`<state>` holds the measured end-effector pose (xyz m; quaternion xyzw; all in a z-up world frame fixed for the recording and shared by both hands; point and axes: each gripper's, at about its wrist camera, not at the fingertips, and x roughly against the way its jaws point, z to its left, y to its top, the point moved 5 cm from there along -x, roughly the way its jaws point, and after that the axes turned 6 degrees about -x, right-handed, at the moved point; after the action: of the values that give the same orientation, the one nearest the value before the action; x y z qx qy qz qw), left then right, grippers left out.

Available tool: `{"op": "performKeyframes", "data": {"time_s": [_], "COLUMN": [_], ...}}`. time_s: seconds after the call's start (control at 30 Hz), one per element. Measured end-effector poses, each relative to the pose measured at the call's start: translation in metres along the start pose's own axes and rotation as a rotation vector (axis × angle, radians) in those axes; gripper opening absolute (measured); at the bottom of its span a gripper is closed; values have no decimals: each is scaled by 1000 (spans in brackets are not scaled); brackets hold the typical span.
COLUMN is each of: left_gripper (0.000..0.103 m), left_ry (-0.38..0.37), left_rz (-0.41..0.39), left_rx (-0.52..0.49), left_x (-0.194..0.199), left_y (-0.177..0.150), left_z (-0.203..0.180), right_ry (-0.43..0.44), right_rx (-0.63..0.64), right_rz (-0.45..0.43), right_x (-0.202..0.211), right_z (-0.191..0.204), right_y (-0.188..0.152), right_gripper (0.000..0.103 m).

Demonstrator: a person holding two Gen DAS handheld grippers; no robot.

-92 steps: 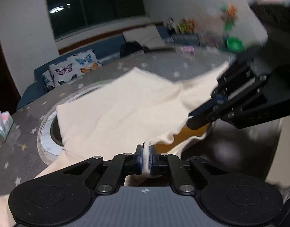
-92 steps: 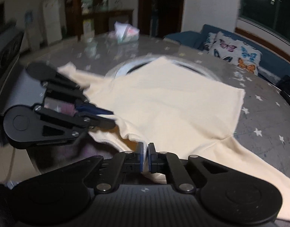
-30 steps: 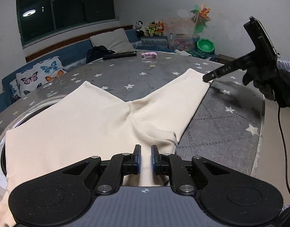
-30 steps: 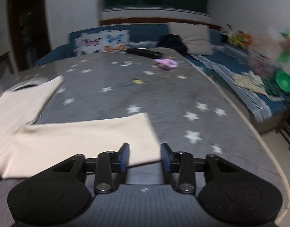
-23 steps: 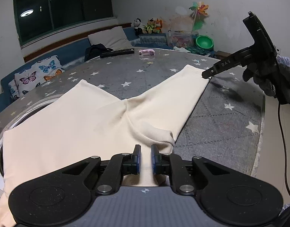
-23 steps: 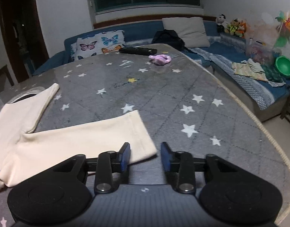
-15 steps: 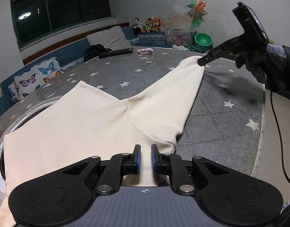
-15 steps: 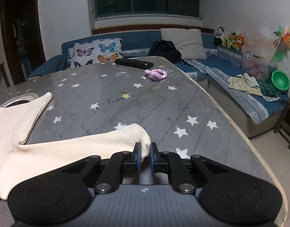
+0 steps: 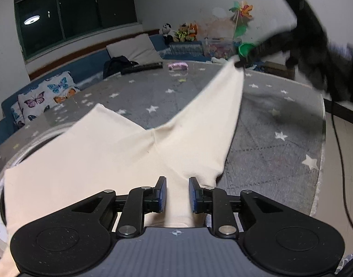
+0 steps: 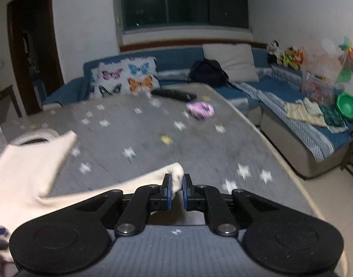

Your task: Fold clothes

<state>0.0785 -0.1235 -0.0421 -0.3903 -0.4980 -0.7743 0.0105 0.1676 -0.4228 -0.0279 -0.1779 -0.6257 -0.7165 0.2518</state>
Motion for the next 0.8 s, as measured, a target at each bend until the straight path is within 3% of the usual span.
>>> {"op": "performKeyframes", "data": {"time_s": [0.2, 0.43, 0.6, 0.8], "left_gripper": [31, 39, 47, 51], "left_ry": [-2, 80, 164, 235], "left_rz": [-20, -68, -68, -46], "left_rx": [15, 86, 171, 283], "left_x": [2, 41, 68, 91], "left_y": [0, -16, -40, -71], "left_z": [2, 26, 51, 73], "right_ry": [118, 315, 465, 589], "right_rx": [83, 284, 410, 503], "right_rz": [-77, -129, -92, 29], "right_x": [44, 84, 85, 66], "right_z": [54, 161, 241, 310], "right_y": [43, 64, 43, -9], "right_gripper": [8, 8, 8, 8]}}
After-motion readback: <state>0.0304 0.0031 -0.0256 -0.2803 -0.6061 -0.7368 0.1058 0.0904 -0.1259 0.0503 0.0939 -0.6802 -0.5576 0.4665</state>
